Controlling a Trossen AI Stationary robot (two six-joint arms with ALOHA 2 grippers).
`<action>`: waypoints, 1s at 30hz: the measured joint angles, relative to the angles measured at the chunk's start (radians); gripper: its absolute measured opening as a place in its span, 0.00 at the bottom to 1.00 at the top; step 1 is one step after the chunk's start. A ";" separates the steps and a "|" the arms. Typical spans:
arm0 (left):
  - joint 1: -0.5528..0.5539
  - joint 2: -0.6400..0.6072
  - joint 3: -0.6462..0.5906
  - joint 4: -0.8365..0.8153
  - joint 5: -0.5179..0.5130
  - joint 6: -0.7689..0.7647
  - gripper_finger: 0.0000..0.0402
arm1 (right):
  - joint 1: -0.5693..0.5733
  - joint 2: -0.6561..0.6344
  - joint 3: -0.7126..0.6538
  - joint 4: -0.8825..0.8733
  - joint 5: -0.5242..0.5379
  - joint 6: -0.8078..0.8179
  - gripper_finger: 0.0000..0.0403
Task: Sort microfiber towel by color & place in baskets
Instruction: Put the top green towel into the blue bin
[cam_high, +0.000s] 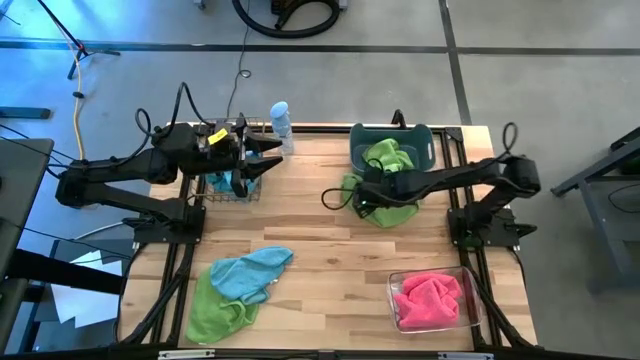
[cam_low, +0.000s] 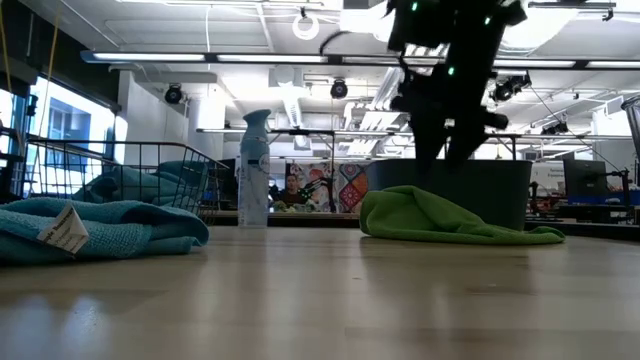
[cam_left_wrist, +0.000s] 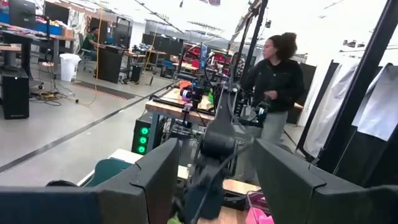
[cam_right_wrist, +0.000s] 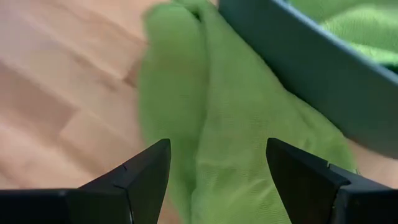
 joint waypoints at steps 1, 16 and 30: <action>0.000 0.000 0.000 0.000 0.000 0.000 0.49 | 0.000 0.017 -0.002 -0.002 0.012 0.026 0.64; 0.000 0.000 0.000 -0.034 0.000 -0.015 0.49 | -0.021 0.182 -0.002 0.037 0.096 0.161 0.64; -0.003 0.000 0.000 -0.067 0.001 -0.026 0.49 | -0.024 0.248 -0.016 0.056 0.051 0.158 0.46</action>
